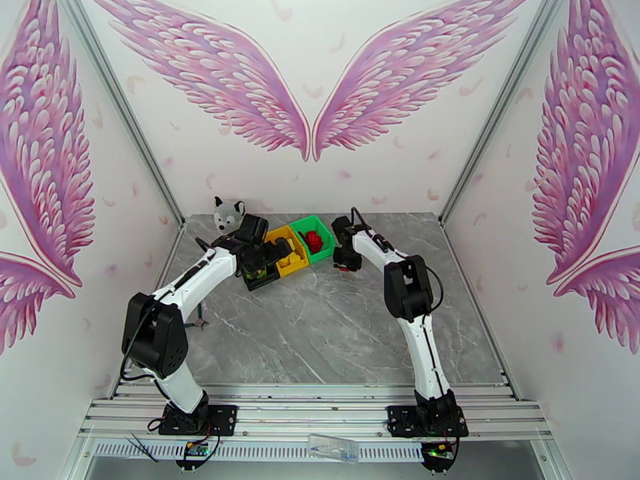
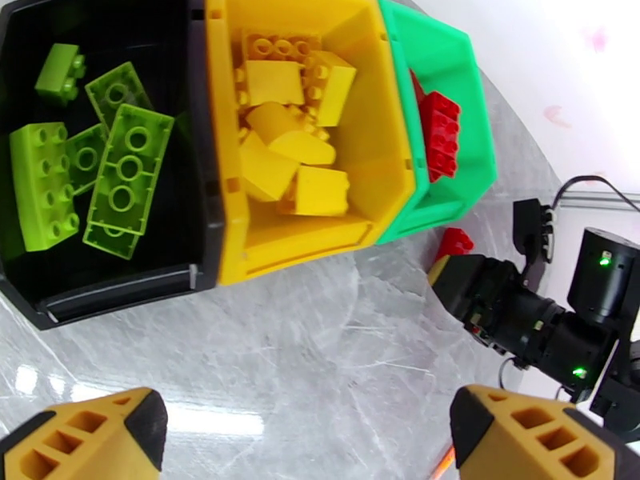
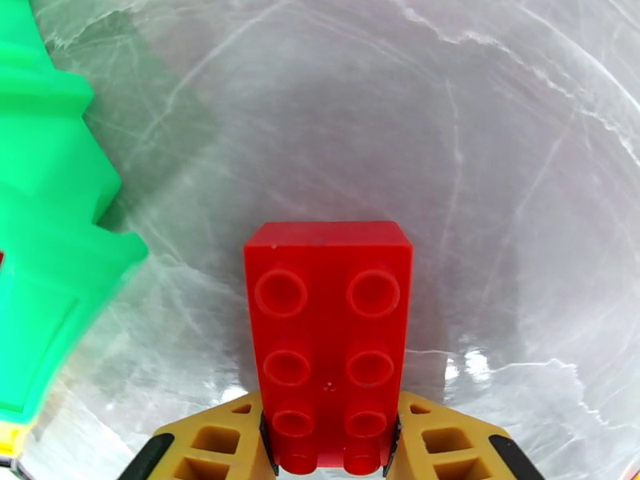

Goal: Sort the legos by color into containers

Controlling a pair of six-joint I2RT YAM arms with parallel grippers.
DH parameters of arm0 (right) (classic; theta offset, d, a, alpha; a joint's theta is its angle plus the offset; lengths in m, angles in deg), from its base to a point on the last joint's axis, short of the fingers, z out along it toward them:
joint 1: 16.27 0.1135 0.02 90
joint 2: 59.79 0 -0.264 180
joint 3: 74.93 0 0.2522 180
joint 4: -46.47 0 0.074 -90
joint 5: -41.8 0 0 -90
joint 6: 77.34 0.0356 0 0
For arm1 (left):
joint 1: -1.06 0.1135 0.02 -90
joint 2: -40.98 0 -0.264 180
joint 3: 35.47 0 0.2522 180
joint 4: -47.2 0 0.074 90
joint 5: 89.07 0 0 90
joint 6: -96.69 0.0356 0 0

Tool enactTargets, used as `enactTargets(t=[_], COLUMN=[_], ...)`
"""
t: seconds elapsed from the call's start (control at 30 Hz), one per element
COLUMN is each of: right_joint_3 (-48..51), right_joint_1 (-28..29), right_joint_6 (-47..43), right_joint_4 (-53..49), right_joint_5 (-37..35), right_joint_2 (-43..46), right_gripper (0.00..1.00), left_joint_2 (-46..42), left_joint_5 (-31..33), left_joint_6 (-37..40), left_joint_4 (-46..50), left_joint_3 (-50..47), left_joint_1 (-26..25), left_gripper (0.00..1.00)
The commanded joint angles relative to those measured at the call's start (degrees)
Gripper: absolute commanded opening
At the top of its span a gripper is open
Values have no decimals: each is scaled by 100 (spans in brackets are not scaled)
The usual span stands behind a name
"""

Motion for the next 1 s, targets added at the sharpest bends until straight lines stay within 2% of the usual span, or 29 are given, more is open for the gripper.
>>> enactTargets(t=[0.0,0.2,0.33,0.5,0.63,0.77,0.97], right_joint_3=[374,645,470,-237,-1038,-1844,-1563], right_joint_1=[-115,-107,-99,-98,-90,-81,-85], right_joint_6=[28,227,471,906,1295,1471,1209], right_joint_4=[236,672,1120,1583,1888,1865,1809], right_joint_5=[25,768,1665,2502,2939,3286,3213], right_joint_2=[499,1069,1033,597,52,-479,-172], right_gripper=[30,29,30,31,41,58,75], left_joint_2=[492,1503,1788,1737,1438,1022,259], left_joint_5=[-678,-1677,-1832,-1690,-1502,-1330,-828], left_joint_6=[83,-102,-394,-495,-385,-357,-144], left_joint_4=[-353,-707,-966,-1022,-955,-1023,-1022], left_joint_3=[499,1518,1918,2072,1882,1402,645], left_joint_1=[47,29,89,237,360,467,543], left_gripper=[99,99,99,99,99,99,99])
